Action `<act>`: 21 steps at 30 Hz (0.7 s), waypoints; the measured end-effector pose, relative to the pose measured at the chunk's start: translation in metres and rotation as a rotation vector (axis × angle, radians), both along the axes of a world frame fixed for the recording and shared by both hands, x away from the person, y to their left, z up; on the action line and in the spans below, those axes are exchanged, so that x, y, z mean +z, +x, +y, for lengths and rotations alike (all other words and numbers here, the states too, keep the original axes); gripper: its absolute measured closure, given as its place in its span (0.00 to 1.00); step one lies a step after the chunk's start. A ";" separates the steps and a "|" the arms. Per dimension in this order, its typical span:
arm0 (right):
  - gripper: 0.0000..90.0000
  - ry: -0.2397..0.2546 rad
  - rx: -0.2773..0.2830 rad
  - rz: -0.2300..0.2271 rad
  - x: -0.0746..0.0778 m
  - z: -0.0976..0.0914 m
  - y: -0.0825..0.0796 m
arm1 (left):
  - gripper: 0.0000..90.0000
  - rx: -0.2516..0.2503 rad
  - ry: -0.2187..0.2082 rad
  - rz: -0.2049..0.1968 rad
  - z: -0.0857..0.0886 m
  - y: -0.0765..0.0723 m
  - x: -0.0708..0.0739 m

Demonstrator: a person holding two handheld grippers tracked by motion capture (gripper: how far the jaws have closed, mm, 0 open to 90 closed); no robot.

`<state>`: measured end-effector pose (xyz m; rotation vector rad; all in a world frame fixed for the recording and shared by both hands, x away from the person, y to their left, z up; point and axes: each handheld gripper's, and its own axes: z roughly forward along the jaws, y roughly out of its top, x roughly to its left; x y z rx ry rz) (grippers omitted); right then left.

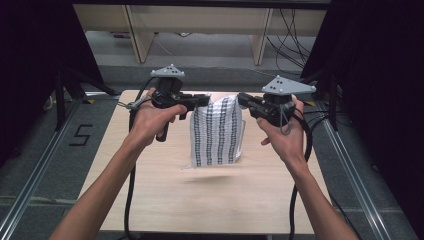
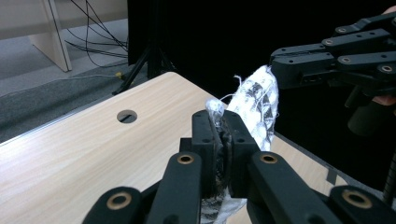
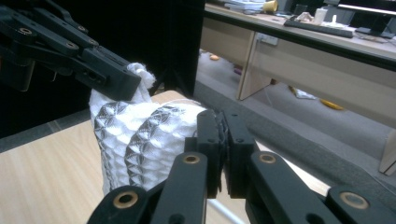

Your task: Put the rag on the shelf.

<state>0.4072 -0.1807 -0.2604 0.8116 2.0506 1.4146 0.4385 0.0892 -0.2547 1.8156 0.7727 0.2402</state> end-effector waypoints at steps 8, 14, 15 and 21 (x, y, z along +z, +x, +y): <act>0.98 0.005 -0.043 0.004 0.010 0.003 0.029 | 0.94 0.039 -0.006 -0.013 -0.005 0.023 0.008; 0.98 0.010 -0.072 0.007 0.012 0.003 0.049 | 0.94 0.065 -0.038 0.016 -0.007 0.043 0.003; 0.98 0.022 -0.076 0.028 0.011 0.004 0.054 | 0.94 0.073 -0.045 0.014 -0.008 0.046 0.003; 0.98 0.015 -0.109 0.069 0.005 0.008 0.083 | 0.94 0.114 -0.057 0.032 -0.009 0.077 -0.010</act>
